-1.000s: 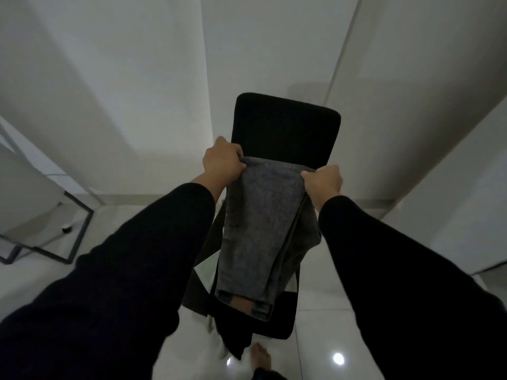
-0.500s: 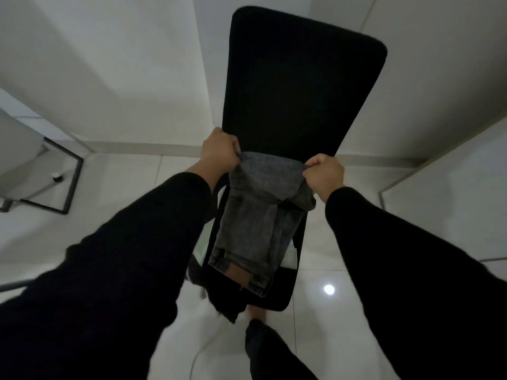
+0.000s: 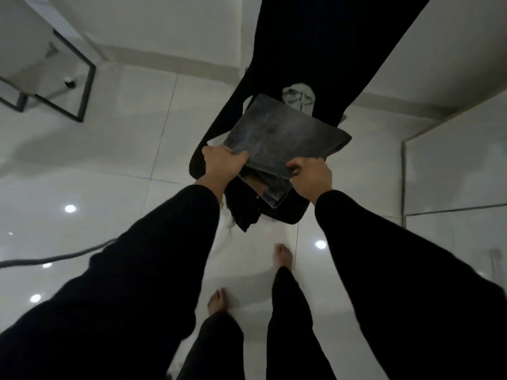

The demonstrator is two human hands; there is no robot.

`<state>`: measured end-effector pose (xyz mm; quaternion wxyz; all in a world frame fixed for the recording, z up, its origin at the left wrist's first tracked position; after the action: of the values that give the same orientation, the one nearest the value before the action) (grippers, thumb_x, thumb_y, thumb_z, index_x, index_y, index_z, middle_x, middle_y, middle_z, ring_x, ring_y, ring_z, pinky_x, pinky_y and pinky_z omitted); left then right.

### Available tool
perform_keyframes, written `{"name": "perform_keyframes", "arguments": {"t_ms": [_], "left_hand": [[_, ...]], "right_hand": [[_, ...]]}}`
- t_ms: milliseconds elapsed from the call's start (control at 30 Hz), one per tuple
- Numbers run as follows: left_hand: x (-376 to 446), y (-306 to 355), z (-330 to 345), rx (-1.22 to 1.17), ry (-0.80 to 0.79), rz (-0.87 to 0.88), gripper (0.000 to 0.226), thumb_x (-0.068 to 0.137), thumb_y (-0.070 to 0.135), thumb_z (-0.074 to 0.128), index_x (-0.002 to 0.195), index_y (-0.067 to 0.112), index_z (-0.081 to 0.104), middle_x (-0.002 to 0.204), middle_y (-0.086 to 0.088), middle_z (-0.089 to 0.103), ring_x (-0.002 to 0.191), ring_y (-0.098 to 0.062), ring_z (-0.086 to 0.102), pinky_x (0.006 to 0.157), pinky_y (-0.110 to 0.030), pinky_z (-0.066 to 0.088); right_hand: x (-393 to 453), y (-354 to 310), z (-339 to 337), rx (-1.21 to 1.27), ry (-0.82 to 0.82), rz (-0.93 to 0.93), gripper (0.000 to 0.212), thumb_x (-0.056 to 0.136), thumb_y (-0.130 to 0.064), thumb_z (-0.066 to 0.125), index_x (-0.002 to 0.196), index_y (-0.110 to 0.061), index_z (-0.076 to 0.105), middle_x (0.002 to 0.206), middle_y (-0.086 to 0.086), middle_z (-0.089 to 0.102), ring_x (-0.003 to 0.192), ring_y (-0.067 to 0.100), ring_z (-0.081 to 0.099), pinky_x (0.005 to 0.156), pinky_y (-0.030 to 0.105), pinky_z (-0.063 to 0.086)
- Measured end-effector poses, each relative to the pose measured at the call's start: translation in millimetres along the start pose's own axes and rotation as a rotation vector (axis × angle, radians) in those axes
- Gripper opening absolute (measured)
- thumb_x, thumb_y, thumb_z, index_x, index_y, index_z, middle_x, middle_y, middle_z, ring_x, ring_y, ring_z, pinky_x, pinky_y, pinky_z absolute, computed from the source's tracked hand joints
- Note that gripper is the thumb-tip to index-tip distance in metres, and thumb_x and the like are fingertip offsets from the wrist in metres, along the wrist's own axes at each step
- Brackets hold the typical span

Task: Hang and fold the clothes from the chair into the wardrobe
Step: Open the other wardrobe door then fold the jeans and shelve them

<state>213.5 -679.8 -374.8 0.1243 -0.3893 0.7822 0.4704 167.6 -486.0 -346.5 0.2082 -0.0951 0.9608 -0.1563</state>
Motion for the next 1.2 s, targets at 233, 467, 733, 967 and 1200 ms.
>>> {"name": "perform_keyframes", "arguments": {"t_ms": [233, 467, 733, 967, 1200], "left_hand": [[10, -40, 79, -0.494, -0.034, -0.335, 0.081, 0.076, 0.038, 0.073, 0.137, 0.032, 0.021, 0.140, -0.008, 0.034, 0.119, -0.030, 0.042, 0.093, -0.050, 0.045], [47, -47, 128, -0.634, 0.205, -0.615, 0.107, 0.070, 0.041, 0.076, 0.140, 0.028, -0.002, 0.141, -0.015, 0.032, 0.115, -0.034, 0.046, 0.094, -0.049, 0.047], [66, -47, 143, -0.696, 0.246, -0.712, 0.084, 0.082, 0.044, 0.067, 0.143, 0.007, 0.024, 0.142, -0.013, 0.039, 0.125, -0.032, 0.045, 0.103, -0.039, 0.043], [49, -38, 136, -0.771, 0.347, -0.648, 0.056, 0.092, 0.035, 0.057, 0.137, 0.008, 0.038, 0.135, -0.013, 0.048, 0.120, -0.030, 0.051, 0.097, -0.038, 0.043], [4, 13, 86, -0.556, 0.344, -0.477, 0.052, 0.095, 0.035, 0.050, 0.139, 0.011, 0.038, 0.138, -0.012, 0.046, 0.122, -0.032, 0.049, 0.101, -0.040, 0.042]], "right_hand": [[26, 26, 54, -0.173, -0.179, -0.134, 0.040, 0.088, -0.020, 0.052, 0.126, -0.032, 0.060, 0.131, 0.000, 0.058, 0.122, 0.031, 0.043, 0.100, 0.040, 0.039], [104, 60, 23, -0.131, 0.095, -0.056, 0.050, 0.084, -0.043, 0.056, 0.130, -0.024, 0.051, 0.136, 0.012, 0.039, 0.128, 0.033, 0.033, 0.103, 0.042, 0.031], [176, 86, 12, -0.113, -0.096, 0.083, 0.106, 0.070, -0.074, 0.059, 0.150, -0.017, 0.018, 0.151, 0.014, 0.029, 0.138, 0.036, 0.024, 0.111, 0.054, 0.023], [168, 97, -2, -0.003, -0.127, 0.126, 0.078, 0.068, -0.054, 0.076, 0.127, -0.010, 0.052, 0.129, 0.011, 0.057, 0.120, 0.032, 0.053, 0.104, 0.045, 0.040], [81, 104, -52, 0.278, -0.005, 0.212, 0.044, 0.087, -0.037, 0.064, 0.120, -0.008, 0.059, 0.124, 0.011, 0.060, 0.116, 0.030, 0.054, 0.104, 0.040, 0.040]]}}
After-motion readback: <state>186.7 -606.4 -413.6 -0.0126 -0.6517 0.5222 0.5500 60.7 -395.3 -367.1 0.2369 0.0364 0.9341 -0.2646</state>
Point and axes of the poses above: each hand's wrist, its own x-axis towards the middle knuckle, its own z-axis out of the palm, y = z × x, the point moved 3 cm from there along x, towards the middle knuckle
